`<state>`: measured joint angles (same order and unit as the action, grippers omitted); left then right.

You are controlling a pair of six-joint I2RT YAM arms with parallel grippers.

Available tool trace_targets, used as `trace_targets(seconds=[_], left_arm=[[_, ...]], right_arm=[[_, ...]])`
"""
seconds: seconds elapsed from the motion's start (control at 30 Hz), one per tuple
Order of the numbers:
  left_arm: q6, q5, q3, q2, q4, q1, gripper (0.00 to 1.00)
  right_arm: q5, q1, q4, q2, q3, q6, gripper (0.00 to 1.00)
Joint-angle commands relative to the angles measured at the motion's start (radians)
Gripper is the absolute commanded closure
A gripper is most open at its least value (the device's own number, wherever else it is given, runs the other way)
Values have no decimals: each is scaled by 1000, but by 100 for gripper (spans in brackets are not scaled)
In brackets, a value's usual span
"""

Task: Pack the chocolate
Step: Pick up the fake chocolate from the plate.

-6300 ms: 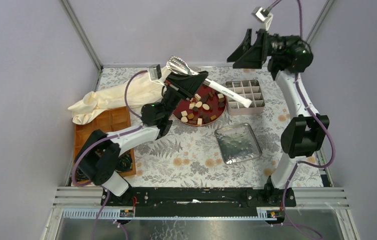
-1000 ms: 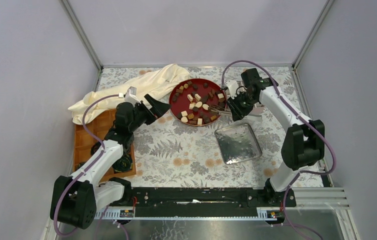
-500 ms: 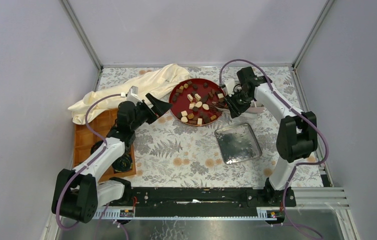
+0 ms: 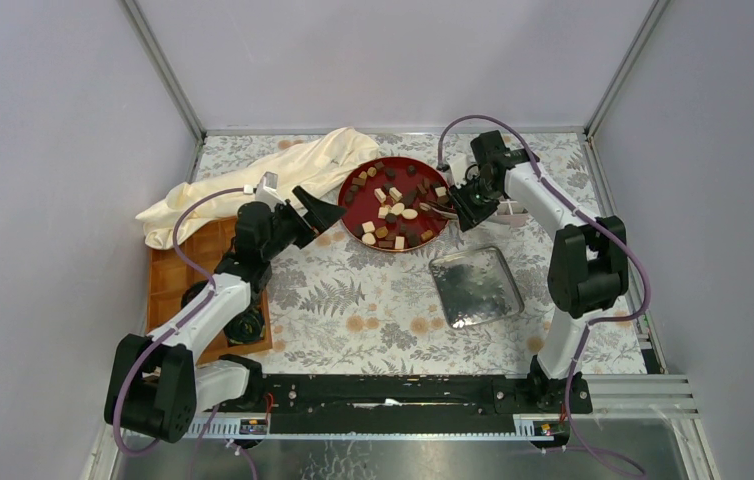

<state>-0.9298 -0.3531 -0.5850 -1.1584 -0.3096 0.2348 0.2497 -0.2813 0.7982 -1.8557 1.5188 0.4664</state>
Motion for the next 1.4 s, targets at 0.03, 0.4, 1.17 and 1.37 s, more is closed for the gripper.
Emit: trace_targets(seconds=[0.03,0.4,1.17,1.37], left_arm=[[-3,-24,-19,-7,-79,-2,2],[62,-48,-62,24,-18,-3,1],[682,1,-193,119,396,-17,1],[713,-14,-134,145,407,-17,1]], right_arm=[[-1,-10,-26,-14,53,-16,64],[90,8,11,39,93,-22,89],[235,275,75,185,179,-6,97],[187,275,38,139,189,-6,96]])
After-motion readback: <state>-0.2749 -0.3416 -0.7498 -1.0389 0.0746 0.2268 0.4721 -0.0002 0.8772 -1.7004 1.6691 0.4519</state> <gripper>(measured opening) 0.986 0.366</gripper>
